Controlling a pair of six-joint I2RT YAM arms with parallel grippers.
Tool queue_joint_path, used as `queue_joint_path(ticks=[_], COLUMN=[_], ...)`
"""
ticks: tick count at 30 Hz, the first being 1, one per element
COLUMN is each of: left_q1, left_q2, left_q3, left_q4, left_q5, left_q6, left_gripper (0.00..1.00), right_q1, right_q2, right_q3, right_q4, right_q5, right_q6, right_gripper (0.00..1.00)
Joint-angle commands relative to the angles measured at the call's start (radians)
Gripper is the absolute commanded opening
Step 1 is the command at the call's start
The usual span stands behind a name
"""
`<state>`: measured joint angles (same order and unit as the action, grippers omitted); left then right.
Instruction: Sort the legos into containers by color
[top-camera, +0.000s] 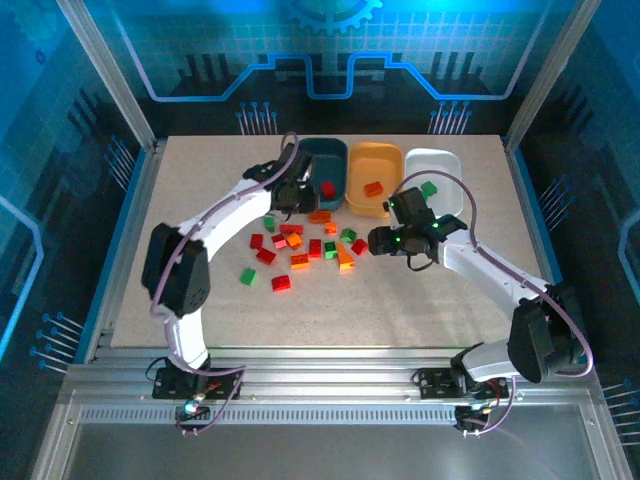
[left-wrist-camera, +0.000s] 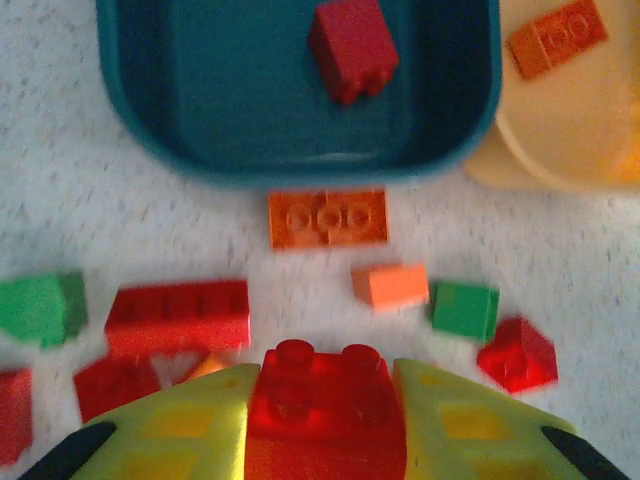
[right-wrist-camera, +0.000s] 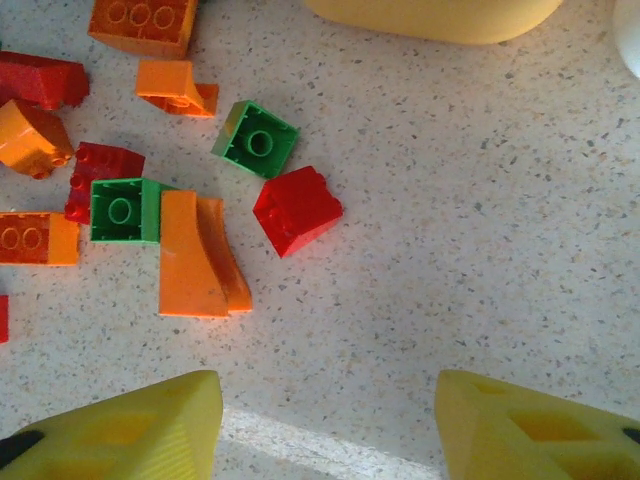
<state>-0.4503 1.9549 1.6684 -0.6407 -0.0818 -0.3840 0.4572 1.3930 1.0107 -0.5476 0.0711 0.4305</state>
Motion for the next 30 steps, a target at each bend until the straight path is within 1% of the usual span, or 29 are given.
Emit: queue_joint_path(ticks=[1, 3, 7, 10, 12, 17, 21, 23, 24, 26, 28, 30], left_q1=[0.029, 0.048, 0.085, 0.102, 0.109, 0.114, 0.115, 0.115, 0.116, 0.115, 0.116, 0.117], left_q2=[0.115, 0.192, 0.349, 0.420, 0.449, 0.454, 0.374, 0.302, 0.251, 0.125, -0.036, -0.225], left_q3=[0.146, 0.229, 0.427, 0.512, 0.543, 0.588, 0.582, 0.552, 0.510, 0.378, 0.188, -0.048], left_q4=[0.024, 0.032, -0.034, -0.062, -0.065, -0.075, -0.075, -0.073, -0.061, -0.007, 0.079, 0.172], left_q5=[0.049, 0.051, 0.076, 0.096, 0.101, 0.140, 0.191, 0.207, 0.218, 0.240, 0.246, 0.234], left_q6=[0.031, 0.027, 0.021, 0.017, 0.015, 0.023, 0.034, 0.037, 0.035, 0.019, -0.008, -0.058], left_gripper=[0.24, 0.25, 0.28, 0.31, 0.39, 0.71, 0.81, 0.82, 0.82, 0.83, 0.86, 0.94], right_q1=[-0.001, -0.002, 0.004, 0.007, 0.011, 0.026, 0.082, 0.121, 0.145, 0.184, 0.213, 0.230], right_q2=[-0.053, -0.081, -0.116, -0.132, -0.141, -0.143, -0.093, -0.049, -0.023, 0.035, 0.095, 0.159], right_q3=[-0.033, -0.060, -0.096, -0.112, -0.115, -0.093, -0.058, -0.041, -0.032, -0.012, 0.018, 0.045], right_q4=[-0.008, -0.006, -0.014, -0.020, -0.029, -0.049, -0.038, -0.020, -0.006, 0.017, 0.027, 0.037], right_q5=[0.011, 0.006, 0.000, -0.001, 0.001, 0.011, 0.021, 0.025, 0.024, 0.029, 0.040, 0.052], right_q6=[0.020, 0.033, 0.050, 0.052, 0.053, 0.053, 0.060, 0.062, 0.062, 0.058, 0.053, 0.062], right_gripper=[0.60, 0.60, 0.60, 0.61, 0.61, 0.62, 0.62, 0.62, 0.62, 0.62, 0.62, 0.60])
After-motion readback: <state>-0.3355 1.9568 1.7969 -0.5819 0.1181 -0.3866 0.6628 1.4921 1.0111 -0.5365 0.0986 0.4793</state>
